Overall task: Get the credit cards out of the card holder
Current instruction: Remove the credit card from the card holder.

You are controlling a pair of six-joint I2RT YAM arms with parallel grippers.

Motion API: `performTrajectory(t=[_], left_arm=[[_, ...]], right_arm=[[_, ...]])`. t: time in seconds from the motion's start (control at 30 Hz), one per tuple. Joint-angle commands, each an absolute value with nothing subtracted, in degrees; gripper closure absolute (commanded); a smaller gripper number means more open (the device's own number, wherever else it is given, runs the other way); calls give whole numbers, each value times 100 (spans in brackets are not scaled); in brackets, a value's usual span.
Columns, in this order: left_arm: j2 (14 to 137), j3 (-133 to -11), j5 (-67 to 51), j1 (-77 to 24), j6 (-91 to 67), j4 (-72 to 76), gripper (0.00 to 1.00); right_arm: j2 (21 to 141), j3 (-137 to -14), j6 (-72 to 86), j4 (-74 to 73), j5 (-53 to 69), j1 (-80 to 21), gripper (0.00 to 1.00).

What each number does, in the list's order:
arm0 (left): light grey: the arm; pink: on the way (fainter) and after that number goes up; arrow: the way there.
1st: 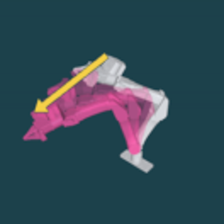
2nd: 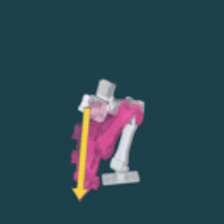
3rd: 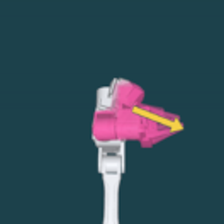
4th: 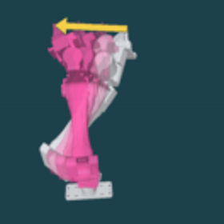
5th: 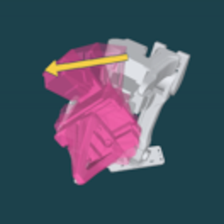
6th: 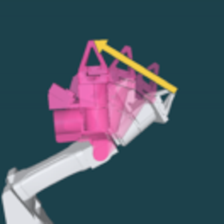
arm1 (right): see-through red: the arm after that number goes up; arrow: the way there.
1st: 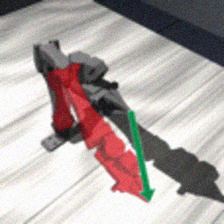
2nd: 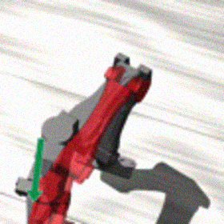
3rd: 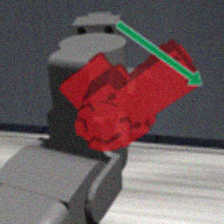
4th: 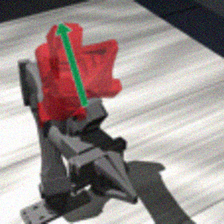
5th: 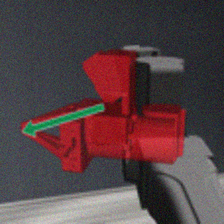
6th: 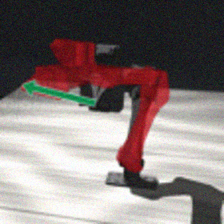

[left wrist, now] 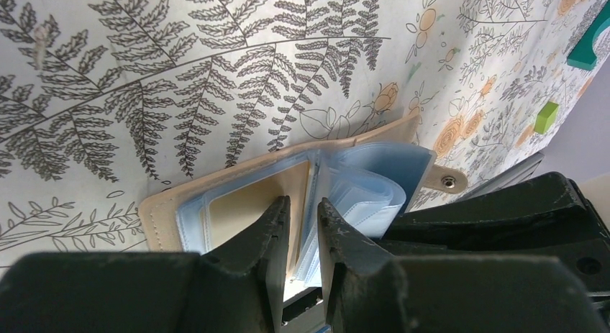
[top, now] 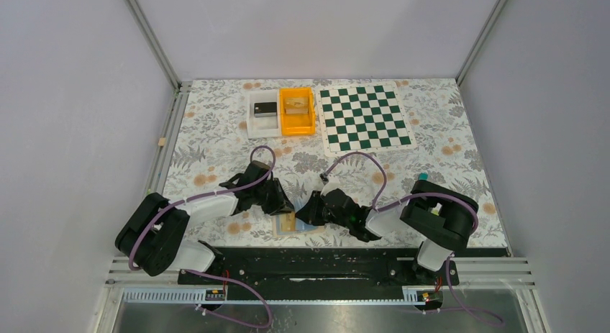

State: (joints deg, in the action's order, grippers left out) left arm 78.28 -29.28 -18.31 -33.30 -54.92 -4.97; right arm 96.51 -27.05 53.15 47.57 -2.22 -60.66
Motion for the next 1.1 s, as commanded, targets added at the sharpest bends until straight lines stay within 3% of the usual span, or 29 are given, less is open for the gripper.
performTrajectory(t=[0.0,0.1,0.23,0.37,0.6,0.8,1.07], left_arm=[[7850,-3021,-1881,-3367,-5448,-377,78],[7831,-2945,-2189,-3374,-5556,-55,78],[7892,-2883,-2573,-3422,-5728,422,78],[7848,-2900,-2727,-3525,-5772,547,77],[7943,-2934,-2861,-3690,-5867,850,77],[8140,-3005,-2865,-3840,-5906,1047,77],[8194,-3221,-2691,-3923,-5861,859,77]], right_arm=[[9592,-2683,5288,5230,-105,-6031,81],[9581,-2654,5301,5204,-119,-6029,79],[9554,-2719,5376,4840,-230,-6016,60],[9196,-2752,5352,4301,-491,-6016,52],[8122,-3104,5167,2256,-1234,-6012,38],[7574,-3333,5146,946,-1607,-6016,37],[7212,-3427,5124,1059,-1084,-6052,50]])
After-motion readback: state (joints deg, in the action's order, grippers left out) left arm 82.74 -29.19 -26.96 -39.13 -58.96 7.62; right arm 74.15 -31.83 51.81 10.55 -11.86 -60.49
